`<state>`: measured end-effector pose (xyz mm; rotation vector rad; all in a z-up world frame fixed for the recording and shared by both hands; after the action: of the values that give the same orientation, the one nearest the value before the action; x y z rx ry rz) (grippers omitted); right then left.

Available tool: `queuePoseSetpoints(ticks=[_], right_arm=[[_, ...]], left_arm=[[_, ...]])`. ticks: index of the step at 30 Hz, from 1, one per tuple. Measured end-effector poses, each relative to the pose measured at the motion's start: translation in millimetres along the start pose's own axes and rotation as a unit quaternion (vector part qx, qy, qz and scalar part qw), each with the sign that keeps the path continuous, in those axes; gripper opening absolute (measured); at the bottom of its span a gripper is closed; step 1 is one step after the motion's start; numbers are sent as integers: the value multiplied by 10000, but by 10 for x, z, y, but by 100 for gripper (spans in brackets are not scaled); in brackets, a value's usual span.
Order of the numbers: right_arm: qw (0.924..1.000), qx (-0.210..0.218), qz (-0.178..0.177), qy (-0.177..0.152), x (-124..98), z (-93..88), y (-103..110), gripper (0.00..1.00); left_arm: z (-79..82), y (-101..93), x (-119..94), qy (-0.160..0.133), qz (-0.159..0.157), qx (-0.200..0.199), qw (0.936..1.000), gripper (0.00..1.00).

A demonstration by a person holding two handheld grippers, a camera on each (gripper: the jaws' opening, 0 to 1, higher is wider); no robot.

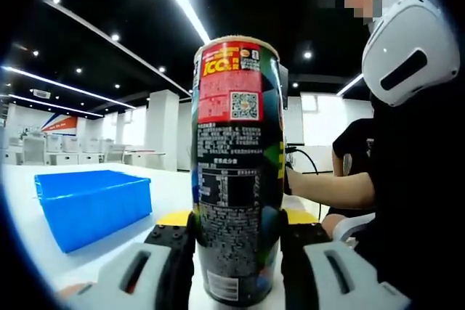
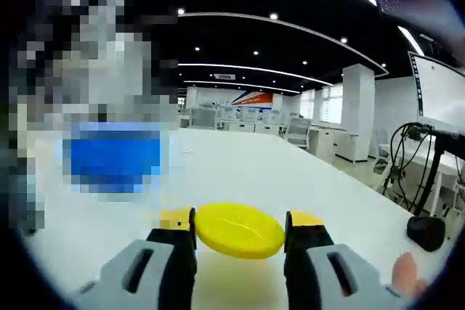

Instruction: Open the lid of the chip container on the table, take out the chips, place them into the box in front of the container, and close the lid

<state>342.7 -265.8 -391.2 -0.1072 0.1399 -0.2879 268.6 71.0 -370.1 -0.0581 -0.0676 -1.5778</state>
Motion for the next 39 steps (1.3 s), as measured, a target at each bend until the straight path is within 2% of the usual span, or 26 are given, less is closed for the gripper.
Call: queuePoseSetpoints(ticks=[11, 18, 23, 39], right_arm=[[9997, -156, -29, 189, 54, -165, 5, 42], [9996, -186, 84, 215, 56, -188, 45, 42], [9992, -236, 56, 331, 65, -228, 50, 42], [9986, -359, 109, 360, 64, -254, 82, 43]], left_arm=[[-4, -2, 4, 16, 2, 0, 10000, 47], [-9, -1, 4, 26, 4, 5, 10000, 47], [-13, 0, 3, 38, 11, 16, 10000, 47], [-22, 10, 0, 51, 8, 36, 10000, 47]])
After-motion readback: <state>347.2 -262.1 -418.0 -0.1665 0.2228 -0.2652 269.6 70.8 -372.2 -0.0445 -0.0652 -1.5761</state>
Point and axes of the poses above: the point that each gripper's makers call its tool centre point, and the gripper's own axes: x roughly forward along the fingers, y roughly to its left, z roughly out of its top, the point moved 7 cm from there along -x, roughly backward along the fingers, and after that the axes turned 15 degrees about -z, right-handed, at the moved point
